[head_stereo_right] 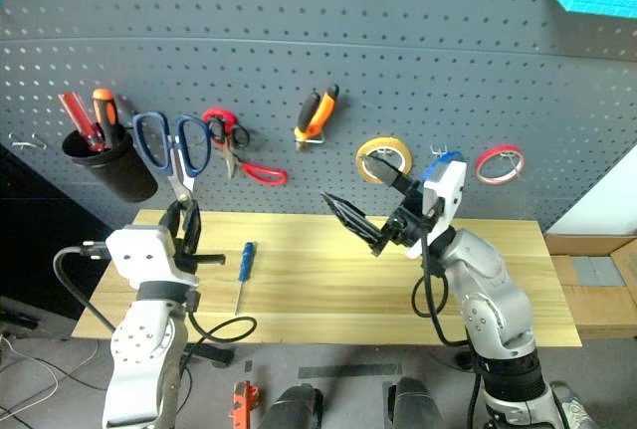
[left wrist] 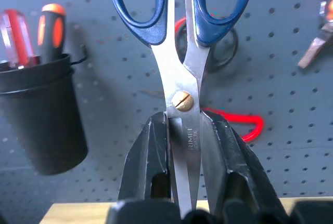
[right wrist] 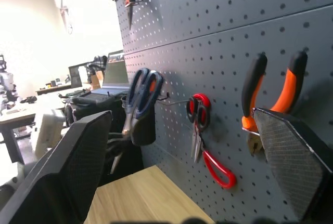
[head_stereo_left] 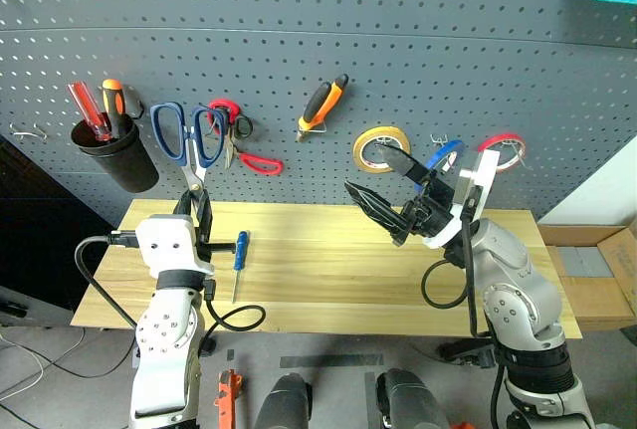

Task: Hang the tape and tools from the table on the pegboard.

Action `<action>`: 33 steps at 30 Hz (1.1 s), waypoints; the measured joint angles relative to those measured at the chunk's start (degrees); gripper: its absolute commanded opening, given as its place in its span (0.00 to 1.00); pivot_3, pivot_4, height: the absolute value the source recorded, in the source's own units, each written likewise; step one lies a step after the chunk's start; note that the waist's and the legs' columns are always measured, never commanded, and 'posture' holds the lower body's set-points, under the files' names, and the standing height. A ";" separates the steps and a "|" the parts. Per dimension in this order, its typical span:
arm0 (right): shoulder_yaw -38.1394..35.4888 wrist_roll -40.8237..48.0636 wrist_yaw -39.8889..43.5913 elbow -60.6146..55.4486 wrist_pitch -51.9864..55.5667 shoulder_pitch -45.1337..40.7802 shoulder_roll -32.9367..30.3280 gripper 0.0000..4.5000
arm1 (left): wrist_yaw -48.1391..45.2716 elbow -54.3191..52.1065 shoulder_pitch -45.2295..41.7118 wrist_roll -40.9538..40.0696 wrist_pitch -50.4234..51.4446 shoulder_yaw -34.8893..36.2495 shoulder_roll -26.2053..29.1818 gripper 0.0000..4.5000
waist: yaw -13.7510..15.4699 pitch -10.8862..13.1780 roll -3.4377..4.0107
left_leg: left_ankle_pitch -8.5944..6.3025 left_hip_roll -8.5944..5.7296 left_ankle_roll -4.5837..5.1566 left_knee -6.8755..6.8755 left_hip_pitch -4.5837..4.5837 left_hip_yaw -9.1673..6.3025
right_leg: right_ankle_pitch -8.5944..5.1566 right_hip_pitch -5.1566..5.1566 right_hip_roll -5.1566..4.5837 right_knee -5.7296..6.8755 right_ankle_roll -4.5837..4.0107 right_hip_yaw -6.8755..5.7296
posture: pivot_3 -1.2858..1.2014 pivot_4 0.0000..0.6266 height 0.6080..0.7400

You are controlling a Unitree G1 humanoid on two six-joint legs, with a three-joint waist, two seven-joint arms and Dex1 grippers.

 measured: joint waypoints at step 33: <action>1.26 -1.61 0.93 -0.56 -0.20 0.14 -1.52 1.00 | -1.11 2.15 -2.97 -2.53 8.64 -1.77 -0.75 0.11 | -0.22 -0.68 0.05 | -0.01 -0.01 0.02 0.05 0.07 0.02 | 0.01 0.02 0.00 0.08 0.00 0.05 | 0.53 0.23 1.00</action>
